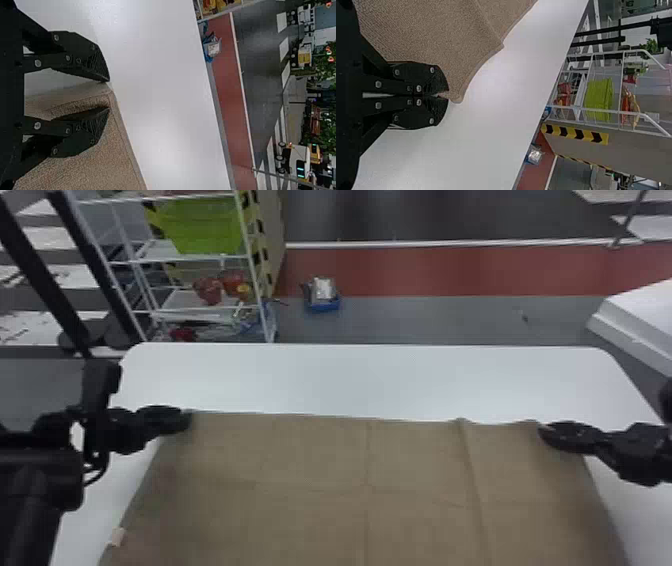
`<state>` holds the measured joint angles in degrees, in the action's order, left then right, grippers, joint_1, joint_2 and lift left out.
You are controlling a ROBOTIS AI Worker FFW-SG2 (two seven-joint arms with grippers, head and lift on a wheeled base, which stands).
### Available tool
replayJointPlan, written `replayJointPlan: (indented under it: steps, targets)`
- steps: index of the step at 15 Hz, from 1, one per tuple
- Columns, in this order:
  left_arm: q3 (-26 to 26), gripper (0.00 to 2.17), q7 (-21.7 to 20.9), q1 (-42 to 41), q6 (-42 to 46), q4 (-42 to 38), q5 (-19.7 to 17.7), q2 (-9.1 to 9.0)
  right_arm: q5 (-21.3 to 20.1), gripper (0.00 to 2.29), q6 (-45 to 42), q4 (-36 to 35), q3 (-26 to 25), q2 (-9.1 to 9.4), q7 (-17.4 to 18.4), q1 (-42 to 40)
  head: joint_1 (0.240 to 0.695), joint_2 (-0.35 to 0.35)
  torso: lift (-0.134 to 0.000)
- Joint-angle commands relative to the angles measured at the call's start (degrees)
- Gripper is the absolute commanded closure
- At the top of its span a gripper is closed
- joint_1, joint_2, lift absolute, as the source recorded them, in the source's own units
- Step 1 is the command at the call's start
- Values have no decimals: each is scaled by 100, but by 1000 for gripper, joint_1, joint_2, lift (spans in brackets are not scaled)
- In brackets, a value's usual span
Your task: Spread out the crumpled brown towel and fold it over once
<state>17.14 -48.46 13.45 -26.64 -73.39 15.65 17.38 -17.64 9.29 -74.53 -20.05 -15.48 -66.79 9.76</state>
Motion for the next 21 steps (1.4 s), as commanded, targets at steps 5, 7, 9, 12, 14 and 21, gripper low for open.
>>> replayJointPlan:
  steps: [5, 7, 9, 12, 14, 21]
  targets:
    - [246, 1447, -120, -140, -57, -238, -220, -69, 6, 1352, -1, -35, -51, 1, -9, 18, 695, 68, -123]
    - [439, 1447, -208, -439, -479, -844, -484, -86, 76, 1352, -1, -44, -78, -78, -71, 70, 695, 66, -123]
    - [598, 1447, -331, -650, -900, -1292, -712, -104, 102, 1352, 87, -44, -95, -122, -176, 246, 695, 65, -123]
    - [738, 1447, -393, -844, -1094, -1714, -800, -218, 94, 1352, 52, -9, -86, -149, -203, 519, 695, 61, -123]
    - [888, 1447, -437, -879, -1234, -1908, -950, -244, 6, 1352, -247, 439, -60, -157, -203, 861, 695, 56, -123]
    - [1178, 1447, -472, -1090, -1375, -2373, -1328, -262, 32, 1352, -1513, 782, -183, -280, -203, 800, 695, 65, -123]
